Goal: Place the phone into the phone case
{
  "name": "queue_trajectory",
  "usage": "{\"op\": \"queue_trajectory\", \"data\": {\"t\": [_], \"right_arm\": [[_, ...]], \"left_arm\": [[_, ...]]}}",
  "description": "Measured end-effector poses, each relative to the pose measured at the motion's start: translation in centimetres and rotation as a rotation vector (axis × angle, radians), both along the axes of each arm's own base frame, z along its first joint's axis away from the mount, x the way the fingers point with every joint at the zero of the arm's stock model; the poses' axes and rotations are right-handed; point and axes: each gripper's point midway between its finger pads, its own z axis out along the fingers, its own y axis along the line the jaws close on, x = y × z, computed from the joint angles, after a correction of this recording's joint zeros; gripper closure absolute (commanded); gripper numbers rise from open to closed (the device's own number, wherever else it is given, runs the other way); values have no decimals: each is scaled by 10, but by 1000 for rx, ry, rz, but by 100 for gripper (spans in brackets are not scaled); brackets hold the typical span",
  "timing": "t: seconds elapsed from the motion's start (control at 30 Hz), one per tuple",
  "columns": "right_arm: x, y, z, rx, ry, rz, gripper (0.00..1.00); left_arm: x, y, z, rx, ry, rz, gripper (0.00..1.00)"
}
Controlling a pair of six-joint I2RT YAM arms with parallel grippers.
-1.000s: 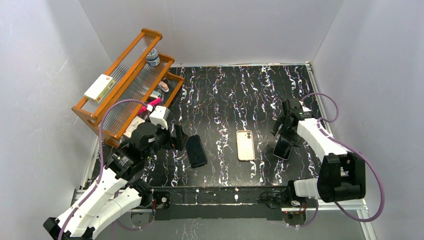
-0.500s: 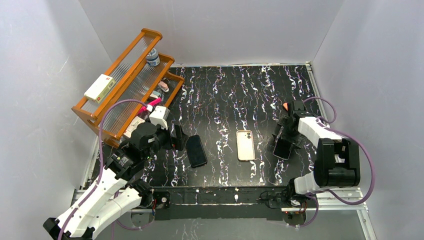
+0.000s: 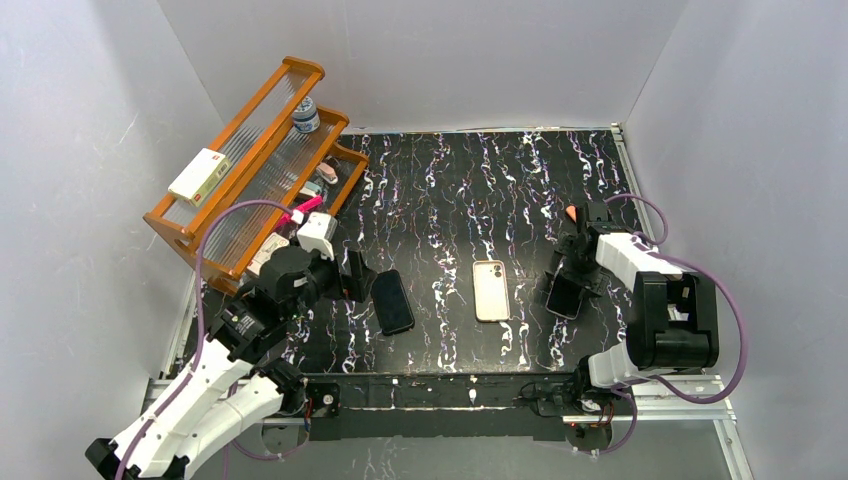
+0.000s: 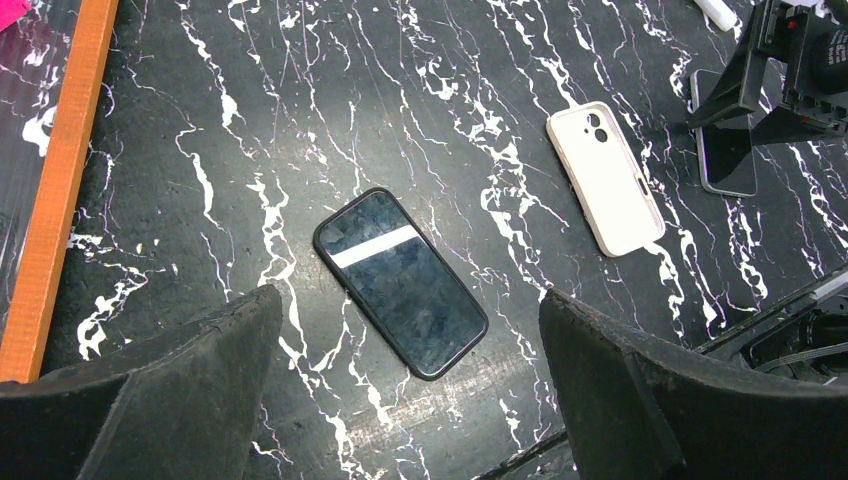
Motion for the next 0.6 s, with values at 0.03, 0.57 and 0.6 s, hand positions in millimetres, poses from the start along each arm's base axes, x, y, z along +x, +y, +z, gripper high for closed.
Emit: {"op": "queue_trajectory", "data": {"t": [0.03, 0.57, 0.6], "right_arm": [[0, 1, 0, 5, 1, 9, 19], [10, 31, 8, 181, -54, 82, 47], [9, 33, 8, 188, -55, 84, 48]], "left_arm": [[0, 0, 0, -1, -2, 0, 2], [0, -3, -1, -1, 8, -10, 2], [1, -4, -3, 3, 15, -11, 2]]}}
